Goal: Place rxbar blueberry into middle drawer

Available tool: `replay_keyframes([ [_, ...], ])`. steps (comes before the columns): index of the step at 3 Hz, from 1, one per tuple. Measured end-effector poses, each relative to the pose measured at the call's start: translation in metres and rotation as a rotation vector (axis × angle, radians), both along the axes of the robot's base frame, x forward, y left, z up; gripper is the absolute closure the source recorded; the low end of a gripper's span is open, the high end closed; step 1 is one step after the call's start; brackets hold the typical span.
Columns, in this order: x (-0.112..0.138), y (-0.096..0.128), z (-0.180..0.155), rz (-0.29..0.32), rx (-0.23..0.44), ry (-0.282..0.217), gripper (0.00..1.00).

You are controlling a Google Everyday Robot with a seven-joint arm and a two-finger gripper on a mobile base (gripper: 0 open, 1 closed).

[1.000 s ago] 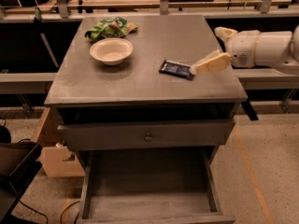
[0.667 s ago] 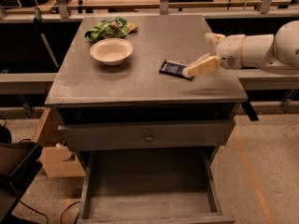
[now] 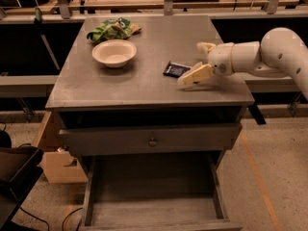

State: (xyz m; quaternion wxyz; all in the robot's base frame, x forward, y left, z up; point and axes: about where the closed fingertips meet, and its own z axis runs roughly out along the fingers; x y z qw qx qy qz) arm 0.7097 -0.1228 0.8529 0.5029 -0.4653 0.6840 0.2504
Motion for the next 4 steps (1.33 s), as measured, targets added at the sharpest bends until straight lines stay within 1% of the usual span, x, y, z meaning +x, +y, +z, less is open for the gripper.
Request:
replay_keyframes([
  [1,-0.007,0.003,-0.017,0.021,-0.024,0.019,0.00],
  [2,-0.021,-0.001,-0.032,0.031,-0.066,0.037,0.18],
  [4,-0.021,-0.001,-0.024,0.031,-0.066,0.037,0.65],
])
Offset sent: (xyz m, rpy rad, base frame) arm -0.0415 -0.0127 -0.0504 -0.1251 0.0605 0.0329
